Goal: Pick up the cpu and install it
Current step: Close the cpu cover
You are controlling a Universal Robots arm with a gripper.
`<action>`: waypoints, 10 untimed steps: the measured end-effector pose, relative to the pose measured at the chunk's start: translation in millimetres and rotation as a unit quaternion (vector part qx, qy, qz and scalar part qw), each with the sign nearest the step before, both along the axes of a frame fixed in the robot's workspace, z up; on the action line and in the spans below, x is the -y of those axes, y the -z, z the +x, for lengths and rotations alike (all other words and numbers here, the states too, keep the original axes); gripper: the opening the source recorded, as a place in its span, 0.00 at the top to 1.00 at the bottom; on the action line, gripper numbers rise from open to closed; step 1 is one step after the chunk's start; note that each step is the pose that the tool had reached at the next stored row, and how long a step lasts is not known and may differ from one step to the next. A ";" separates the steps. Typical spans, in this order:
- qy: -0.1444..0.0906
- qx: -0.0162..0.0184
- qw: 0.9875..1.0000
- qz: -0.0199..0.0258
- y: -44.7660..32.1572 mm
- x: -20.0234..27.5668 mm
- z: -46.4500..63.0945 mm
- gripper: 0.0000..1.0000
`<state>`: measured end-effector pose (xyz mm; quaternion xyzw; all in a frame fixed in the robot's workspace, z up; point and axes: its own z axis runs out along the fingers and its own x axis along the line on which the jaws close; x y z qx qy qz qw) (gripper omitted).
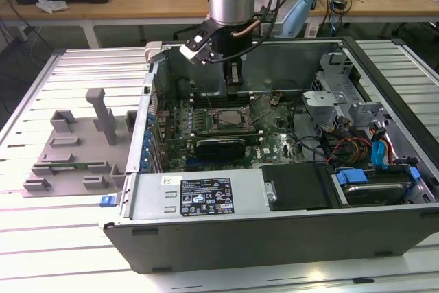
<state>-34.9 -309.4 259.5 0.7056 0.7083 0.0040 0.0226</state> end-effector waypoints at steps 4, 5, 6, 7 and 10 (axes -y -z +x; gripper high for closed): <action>0.000 0.000 1.000 0.000 -10.0 0.0 0.0 0.89; 0.000 0.000 1.000 0.000 -11.1 0.0 0.0 0.89; 0.000 0.000 1.000 0.000 -11.6 0.0 0.0 0.89; 0.000 0.000 1.000 0.000 -11.6 -0.1 0.0 0.89; 0.000 0.000 1.000 0.000 -12.0 0.0 4.0 0.89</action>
